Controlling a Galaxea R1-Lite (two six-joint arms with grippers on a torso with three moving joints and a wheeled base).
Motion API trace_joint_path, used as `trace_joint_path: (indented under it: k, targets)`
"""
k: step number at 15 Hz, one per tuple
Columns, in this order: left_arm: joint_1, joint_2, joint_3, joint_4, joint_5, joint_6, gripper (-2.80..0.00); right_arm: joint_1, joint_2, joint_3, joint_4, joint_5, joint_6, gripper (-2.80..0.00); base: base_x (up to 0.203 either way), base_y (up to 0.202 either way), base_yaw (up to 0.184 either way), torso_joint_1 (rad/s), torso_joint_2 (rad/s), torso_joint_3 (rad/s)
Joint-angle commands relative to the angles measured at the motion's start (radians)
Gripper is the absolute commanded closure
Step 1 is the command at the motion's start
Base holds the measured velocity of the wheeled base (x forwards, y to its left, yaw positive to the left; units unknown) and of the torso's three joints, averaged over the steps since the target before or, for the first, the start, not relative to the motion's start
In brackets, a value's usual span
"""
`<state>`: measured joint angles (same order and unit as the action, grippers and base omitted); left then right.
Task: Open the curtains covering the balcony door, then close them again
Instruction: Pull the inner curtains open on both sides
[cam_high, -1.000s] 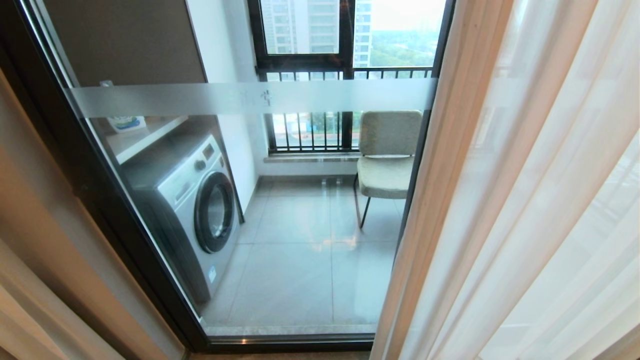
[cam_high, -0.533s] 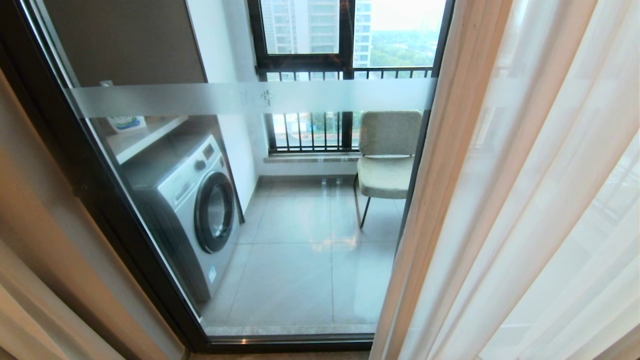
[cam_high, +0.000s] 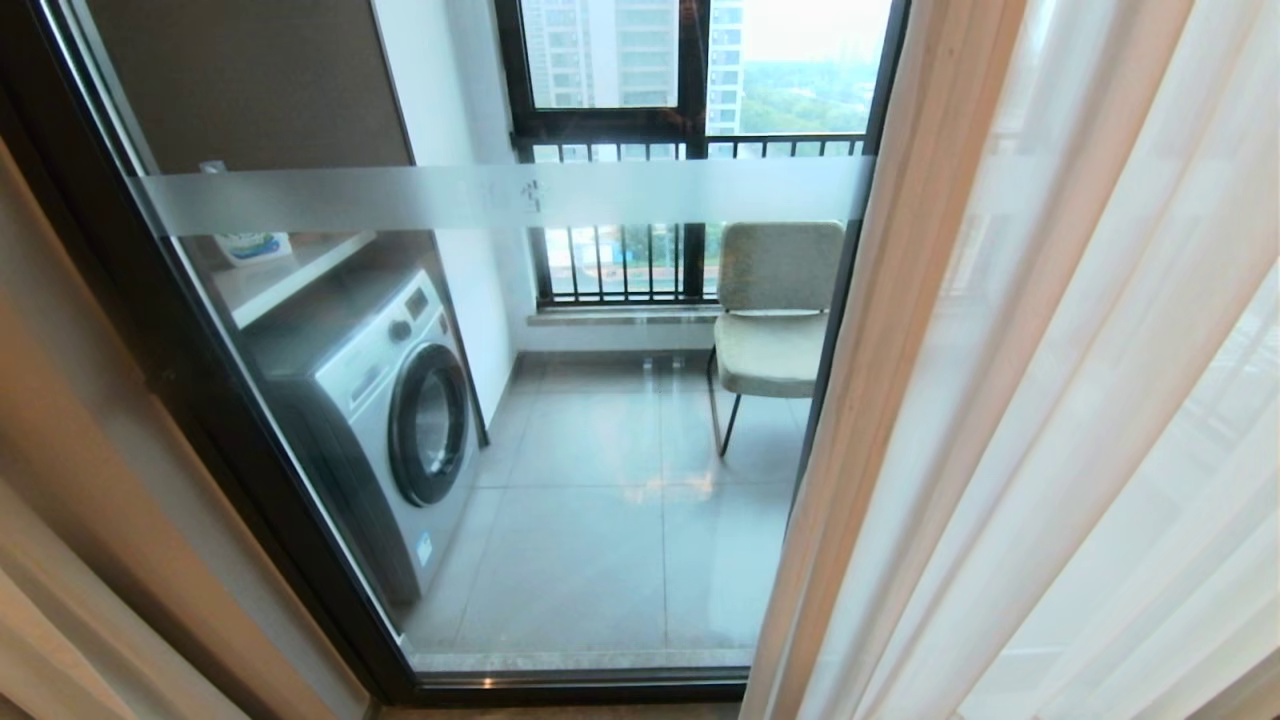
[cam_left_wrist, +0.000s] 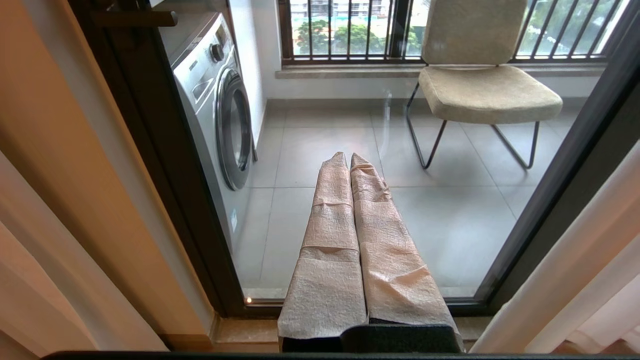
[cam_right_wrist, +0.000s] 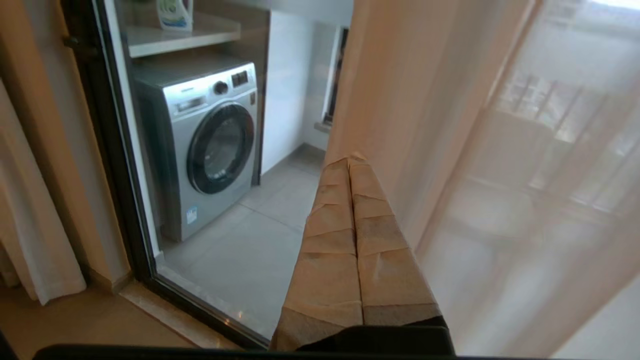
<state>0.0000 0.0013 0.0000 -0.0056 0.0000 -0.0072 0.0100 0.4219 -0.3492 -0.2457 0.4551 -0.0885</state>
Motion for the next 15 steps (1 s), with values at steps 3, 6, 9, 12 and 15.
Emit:
trace_joint_path:
  k: [3,6,9,12,15]
  targets:
    - [0.0,-0.001,0.0,-0.001,0.0,0.0,0.0,0.048,0.379,-0.263,-0.126,0.042,0.056,0.0,0.0,0.0,0.0,0.0,0.0,0.0]
    - [0.0,-0.001,0.0,-0.001,0.0,0.0,0.0,0.108,0.507,-0.384,-0.18,0.049,0.088,-2.8,0.0,0.0,0.0,0.0,0.0,0.0]
    - [0.0,-0.001,0.0,-0.001,0.0,0.0,0.0,0.162,0.621,-0.46,-0.221,0.047,0.09,-2.8,0.0,0.0,0.0,0.0,0.0,0.0]
    - [0.0,-0.001,0.0,-0.001,0.0,0.0,0.0,0.17,0.756,-0.532,-0.311,0.044,0.091,-2.8,0.0,0.0,0.0,0.0,0.0,0.0]
    - [0.0,-0.001,0.0,-0.001,0.0,0.0,0.0,0.172,0.873,-0.641,-0.331,0.037,0.091,-2.8,0.0,0.0,0.0,0.0,0.0,0.0]
